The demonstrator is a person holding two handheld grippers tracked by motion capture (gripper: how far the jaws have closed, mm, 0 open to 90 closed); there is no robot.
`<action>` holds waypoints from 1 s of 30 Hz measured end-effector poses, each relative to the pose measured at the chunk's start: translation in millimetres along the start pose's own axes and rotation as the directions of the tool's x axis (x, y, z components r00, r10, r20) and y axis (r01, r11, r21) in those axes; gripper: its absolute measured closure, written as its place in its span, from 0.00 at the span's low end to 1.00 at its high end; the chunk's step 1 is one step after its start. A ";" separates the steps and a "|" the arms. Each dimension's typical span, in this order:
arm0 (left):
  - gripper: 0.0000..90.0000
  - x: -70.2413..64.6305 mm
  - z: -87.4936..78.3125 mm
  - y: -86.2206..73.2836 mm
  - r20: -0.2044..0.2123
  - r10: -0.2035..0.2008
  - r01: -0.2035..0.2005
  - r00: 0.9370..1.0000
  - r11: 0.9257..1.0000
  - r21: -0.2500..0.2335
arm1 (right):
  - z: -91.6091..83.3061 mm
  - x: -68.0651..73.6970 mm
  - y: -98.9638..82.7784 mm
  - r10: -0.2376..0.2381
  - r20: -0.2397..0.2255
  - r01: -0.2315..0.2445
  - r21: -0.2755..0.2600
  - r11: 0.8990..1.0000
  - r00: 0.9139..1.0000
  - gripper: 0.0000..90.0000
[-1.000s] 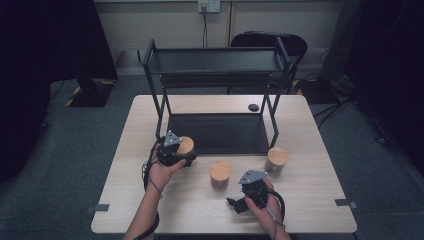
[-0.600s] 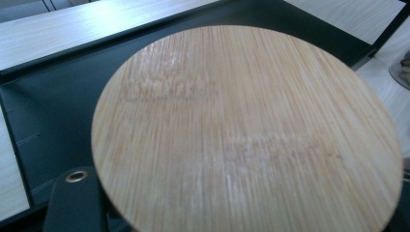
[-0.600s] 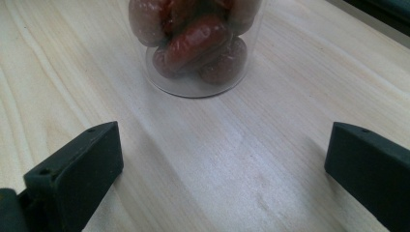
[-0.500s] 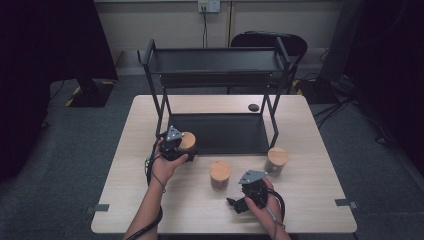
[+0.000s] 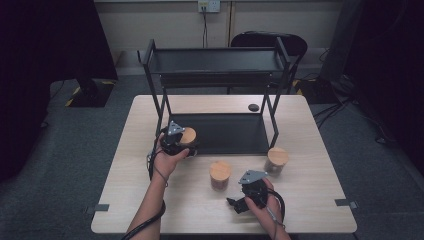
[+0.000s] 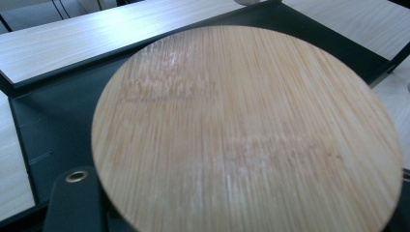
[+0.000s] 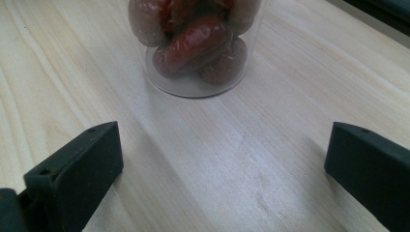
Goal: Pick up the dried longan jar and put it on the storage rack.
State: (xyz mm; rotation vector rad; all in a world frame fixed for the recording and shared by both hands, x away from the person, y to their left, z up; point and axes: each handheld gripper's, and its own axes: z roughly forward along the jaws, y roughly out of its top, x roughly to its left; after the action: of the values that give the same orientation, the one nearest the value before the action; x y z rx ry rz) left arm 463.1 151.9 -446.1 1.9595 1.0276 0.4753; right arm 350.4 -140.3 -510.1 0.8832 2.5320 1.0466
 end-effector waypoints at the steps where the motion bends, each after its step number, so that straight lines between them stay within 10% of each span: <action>1: 0.29 0.5 0.8 0.5 0.002 -0.004 0.004 1.000 1.000 0.000 | 0.0 0.0 0.0 0.000 0.000 0.000 0.000 1.000 1.000 0.00; 30: 0.29 13.3 24.3 7.0 -0.054 -0.041 0.042 0.998 0.999 0.018 | 0.0 0.1 0.0 0.001 0.000 -0.001 0.000 1.000 1.000 0.00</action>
State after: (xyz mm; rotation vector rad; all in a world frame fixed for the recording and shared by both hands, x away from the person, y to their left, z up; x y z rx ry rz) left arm 490.1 148.1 -454.8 1.9476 1.1087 0.4987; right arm 350.3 -140.3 -510.1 0.8842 2.5316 1.0464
